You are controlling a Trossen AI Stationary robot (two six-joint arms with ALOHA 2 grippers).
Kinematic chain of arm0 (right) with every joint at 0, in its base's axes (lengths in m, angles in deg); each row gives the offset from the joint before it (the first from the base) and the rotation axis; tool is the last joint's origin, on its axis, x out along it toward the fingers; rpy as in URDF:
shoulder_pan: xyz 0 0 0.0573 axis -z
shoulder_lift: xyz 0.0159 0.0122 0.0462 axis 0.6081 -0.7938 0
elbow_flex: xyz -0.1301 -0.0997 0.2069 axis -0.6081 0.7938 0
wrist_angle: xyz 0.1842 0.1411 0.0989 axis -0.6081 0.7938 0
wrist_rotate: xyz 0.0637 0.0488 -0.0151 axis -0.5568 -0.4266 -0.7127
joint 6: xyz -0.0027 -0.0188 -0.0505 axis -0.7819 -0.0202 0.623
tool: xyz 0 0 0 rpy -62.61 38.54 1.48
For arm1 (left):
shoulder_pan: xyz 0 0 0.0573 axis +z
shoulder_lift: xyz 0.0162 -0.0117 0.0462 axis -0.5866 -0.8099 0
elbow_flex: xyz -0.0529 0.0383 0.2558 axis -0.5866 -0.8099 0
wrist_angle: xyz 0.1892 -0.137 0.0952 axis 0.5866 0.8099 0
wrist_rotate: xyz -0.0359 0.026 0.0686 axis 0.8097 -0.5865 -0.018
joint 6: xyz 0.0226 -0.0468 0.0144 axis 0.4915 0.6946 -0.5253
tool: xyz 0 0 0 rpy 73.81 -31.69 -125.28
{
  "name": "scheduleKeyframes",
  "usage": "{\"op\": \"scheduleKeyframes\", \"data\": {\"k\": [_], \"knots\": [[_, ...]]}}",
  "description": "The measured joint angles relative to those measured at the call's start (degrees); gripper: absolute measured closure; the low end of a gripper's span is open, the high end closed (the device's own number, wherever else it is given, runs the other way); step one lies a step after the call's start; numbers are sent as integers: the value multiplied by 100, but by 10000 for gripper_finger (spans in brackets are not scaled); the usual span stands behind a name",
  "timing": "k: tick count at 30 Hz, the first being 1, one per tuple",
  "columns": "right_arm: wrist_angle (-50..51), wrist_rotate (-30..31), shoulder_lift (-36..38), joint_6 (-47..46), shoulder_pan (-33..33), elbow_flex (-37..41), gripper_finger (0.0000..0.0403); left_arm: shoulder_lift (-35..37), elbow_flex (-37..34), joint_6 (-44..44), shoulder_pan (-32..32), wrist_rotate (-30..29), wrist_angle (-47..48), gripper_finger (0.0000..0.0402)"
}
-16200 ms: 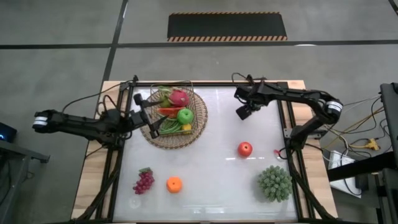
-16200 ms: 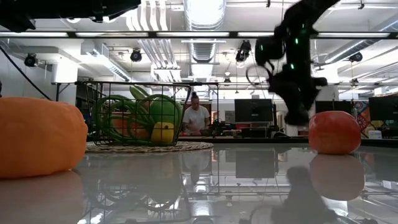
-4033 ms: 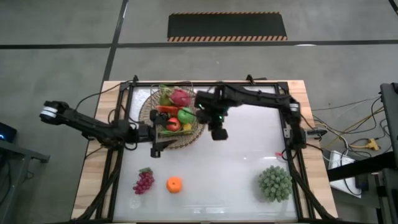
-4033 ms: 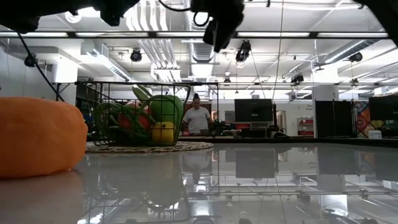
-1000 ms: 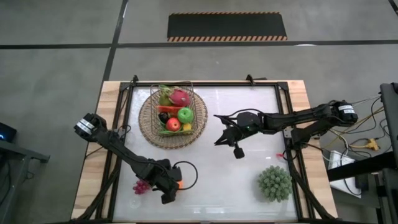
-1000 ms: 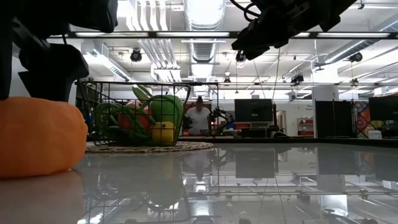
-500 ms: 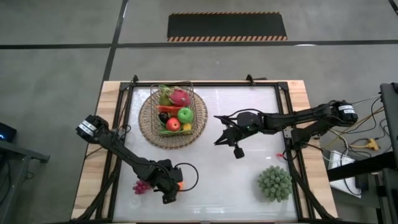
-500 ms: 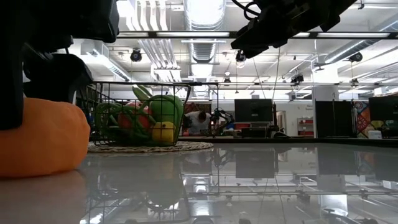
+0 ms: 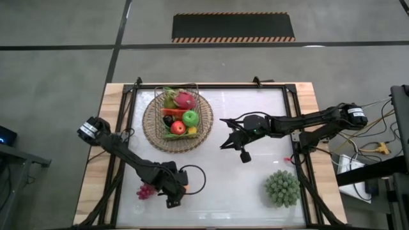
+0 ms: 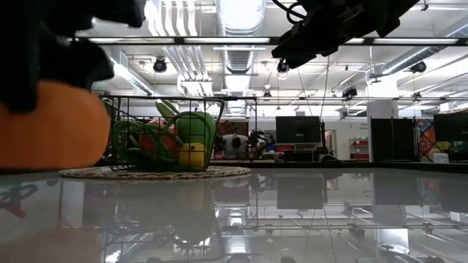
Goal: Build produce basket
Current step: Put the orange into the wire basket
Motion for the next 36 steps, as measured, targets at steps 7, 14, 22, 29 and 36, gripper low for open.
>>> {"op": "scheduleKeyframes", "data": {"k": [7,14,22,29,36], "knots": [[4,-2,0,21,0,0,394,8,1022,-883,172,-260,1378,111],[23,-4,0,44,0,0,394,25,1887,-2660,690,-805,2545,112],[436,-7,44,-64,0,0,394,554,1919,-4414,1647,-1592,2971,112],[632,-11,96,-190,0,2,394,1559,1086,-4841,2941,-1687,2279,112],[589,-11,107,-138,0,2,394,2071,195,-3918,4258,-1668,1567,112]]}}
